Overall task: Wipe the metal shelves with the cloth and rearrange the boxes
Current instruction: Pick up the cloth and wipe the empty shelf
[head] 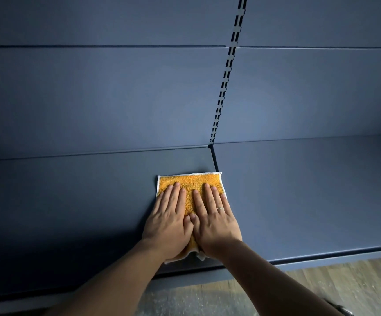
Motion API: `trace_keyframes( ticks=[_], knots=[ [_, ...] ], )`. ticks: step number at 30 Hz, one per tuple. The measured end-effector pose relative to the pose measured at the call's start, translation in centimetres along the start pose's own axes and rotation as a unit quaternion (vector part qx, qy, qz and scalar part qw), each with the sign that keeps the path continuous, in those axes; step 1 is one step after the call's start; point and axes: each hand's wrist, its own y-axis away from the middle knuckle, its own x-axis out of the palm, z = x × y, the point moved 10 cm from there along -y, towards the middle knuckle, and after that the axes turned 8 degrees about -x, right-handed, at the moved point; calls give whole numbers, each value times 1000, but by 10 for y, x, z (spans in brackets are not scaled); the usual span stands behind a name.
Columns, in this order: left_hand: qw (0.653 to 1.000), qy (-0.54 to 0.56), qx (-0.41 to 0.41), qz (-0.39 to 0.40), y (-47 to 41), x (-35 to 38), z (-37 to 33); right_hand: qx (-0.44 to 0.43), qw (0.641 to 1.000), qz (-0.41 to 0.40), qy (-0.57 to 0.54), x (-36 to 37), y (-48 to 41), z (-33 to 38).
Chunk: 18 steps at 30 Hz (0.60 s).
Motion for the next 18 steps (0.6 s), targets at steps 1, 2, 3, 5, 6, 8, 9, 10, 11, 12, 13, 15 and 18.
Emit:
trace_keyframes(
  ticks=[1, 2, 3, 5, 6, 8, 9, 10, 11, 12, 13, 15, 18],
  knots=[
    [1000, -3, 0, 1, -7, -1, 1, -4, 1000, -1, -6, -2, -7, -1],
    [1000, -6, -1, 4, -14, -2, 3, -8, 1000, 0, -10, -4, -14, -3],
    [1000, -9, -1, 5, -23, -3, 5, -9, 1000, 13, -14, -4, -22, -5],
    [1000, -21, -1, 9, -39, -3, 9, -11, 999, 31, -12, -7, -36, -9],
    [1000, -28, 0, 12, -47, -2, 11, -9, 999, 33, -10, -9, -43, -11],
    [999, -35, 4, 13, -62, -2, 16, -9, 999, 31, -11, -12, -58, -15],
    [999, -36, 5, 12, -70, -2, 19, -11, 999, 30, -10, -12, -65, -17],
    [999, -34, 4, 11, -78, -2, 21, -15, 999, 32, -6, -12, -73, -18],
    [999, -33, 4, 12, -85, -3, 23, -19, 999, 34, -3, -12, -81, -20],
    [999, -33, 3, 12, -91, -4, 25, -20, 999, 35, -3, -12, -88, -22],
    [999, -34, 2, 9, -98, -6, 26, -21, 999, 33, -5, -14, -96, -25],
    [999, -35, 1, 7, -108, -8, 30, -22, 999, 34, -7, -15, -108, -27],
    [999, -36, 6, 10, -122, -11, 35, -17, 999, 40, -1, -15, -122, -30]
  ],
)
